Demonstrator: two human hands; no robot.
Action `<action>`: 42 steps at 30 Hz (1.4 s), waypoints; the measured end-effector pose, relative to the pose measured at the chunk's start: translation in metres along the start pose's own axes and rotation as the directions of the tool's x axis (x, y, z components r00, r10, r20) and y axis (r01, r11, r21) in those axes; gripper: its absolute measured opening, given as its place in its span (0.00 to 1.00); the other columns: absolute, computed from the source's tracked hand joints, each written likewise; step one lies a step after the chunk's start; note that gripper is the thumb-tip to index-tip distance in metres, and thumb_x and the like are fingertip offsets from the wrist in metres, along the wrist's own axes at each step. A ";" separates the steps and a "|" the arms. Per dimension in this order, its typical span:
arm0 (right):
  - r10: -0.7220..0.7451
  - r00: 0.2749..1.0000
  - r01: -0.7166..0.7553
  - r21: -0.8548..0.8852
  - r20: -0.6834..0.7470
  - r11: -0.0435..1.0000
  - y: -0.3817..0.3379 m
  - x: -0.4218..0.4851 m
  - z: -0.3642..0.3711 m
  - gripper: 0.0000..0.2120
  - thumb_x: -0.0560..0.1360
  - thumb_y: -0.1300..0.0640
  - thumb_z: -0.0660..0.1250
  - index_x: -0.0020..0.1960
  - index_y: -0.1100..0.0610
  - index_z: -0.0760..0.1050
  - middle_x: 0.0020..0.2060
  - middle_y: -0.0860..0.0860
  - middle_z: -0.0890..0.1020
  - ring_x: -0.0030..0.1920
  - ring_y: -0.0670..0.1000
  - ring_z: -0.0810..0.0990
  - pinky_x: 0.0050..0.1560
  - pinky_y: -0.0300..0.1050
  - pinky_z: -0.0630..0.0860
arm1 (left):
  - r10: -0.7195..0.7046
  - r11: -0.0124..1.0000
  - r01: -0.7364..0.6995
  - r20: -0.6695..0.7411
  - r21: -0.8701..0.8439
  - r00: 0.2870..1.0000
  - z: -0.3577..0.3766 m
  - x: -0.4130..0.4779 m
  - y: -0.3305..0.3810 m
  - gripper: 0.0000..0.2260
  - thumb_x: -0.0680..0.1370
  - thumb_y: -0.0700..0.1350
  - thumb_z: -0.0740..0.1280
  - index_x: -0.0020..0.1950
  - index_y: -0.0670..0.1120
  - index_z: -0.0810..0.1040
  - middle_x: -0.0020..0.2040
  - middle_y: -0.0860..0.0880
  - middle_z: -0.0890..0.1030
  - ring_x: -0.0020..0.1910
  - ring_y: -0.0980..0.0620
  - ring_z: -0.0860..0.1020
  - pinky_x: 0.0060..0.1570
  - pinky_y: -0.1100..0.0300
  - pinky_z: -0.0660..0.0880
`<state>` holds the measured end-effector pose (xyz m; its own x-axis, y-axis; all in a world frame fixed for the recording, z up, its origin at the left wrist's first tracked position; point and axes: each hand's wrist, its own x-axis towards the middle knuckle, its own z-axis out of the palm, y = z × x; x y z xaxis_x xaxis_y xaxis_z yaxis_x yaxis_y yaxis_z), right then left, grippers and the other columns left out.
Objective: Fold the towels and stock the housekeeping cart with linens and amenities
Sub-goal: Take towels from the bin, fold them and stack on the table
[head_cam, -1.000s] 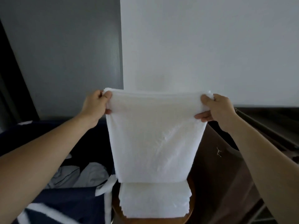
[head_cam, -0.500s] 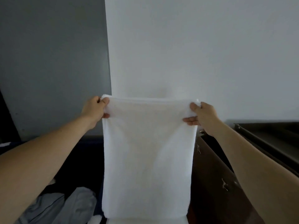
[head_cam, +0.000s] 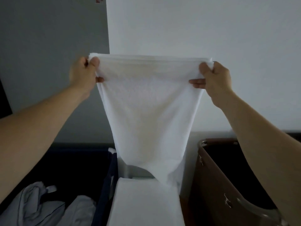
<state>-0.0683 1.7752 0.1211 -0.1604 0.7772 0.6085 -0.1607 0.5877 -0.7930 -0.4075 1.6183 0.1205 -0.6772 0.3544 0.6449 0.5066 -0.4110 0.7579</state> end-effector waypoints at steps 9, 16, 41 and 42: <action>0.118 0.990 -0.113 -0.063 0.081 0.992 -0.012 -0.136 -0.018 0.06 0.81 0.52 0.65 0.50 0.54 0.75 0.45 0.54 0.84 0.39 0.59 0.87 0.41 0.50 0.84 | -0.095 0.995 0.093 0.068 0.038 0.993 -0.102 -0.132 0.003 0.11 0.78 0.54 0.66 0.47 0.46 0.76 0.49 0.48 0.78 0.46 0.52 0.81 0.37 0.57 0.82; 0.513 0.839 -0.459 -0.271 0.180 0.846 -0.001 -0.252 -0.043 0.14 0.81 0.52 0.65 0.61 0.62 0.72 0.43 0.62 0.84 0.36 0.64 0.85 0.33 0.52 0.82 | -0.318 0.934 0.282 0.152 0.217 0.936 -0.149 -0.240 -0.007 0.11 0.82 0.47 0.64 0.55 0.39 0.76 0.48 0.47 0.76 0.44 0.48 0.77 0.35 0.56 0.83; 0.013 0.997 -0.023 -0.135 -0.074 0.991 -0.009 -0.024 0.032 0.10 0.81 0.52 0.63 0.41 0.52 0.71 0.37 0.48 0.78 0.38 0.52 0.86 0.46 0.60 0.82 | -0.106 0.994 0.106 -0.041 0.002 0.994 -0.023 -0.013 0.008 0.06 0.81 0.49 0.64 0.46 0.48 0.72 0.46 0.52 0.73 0.46 0.53 0.78 0.37 0.58 0.82; -0.031 0.996 0.021 -0.116 -0.082 0.993 -0.018 -0.017 0.031 0.10 0.81 0.51 0.63 0.41 0.51 0.70 0.37 0.47 0.78 0.37 0.51 0.86 0.47 0.60 0.83 | -0.071 0.997 0.071 -0.051 -0.008 0.996 -0.024 -0.007 0.017 0.07 0.80 0.49 0.64 0.43 0.50 0.71 0.45 0.53 0.73 0.43 0.55 0.77 0.36 0.58 0.82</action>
<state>-0.0923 1.7442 0.1259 -0.0747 0.7746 0.6280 -0.0501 0.6260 -0.7782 -0.4065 1.5889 0.1265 -0.7378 0.3392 0.5836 0.4534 -0.3914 0.8007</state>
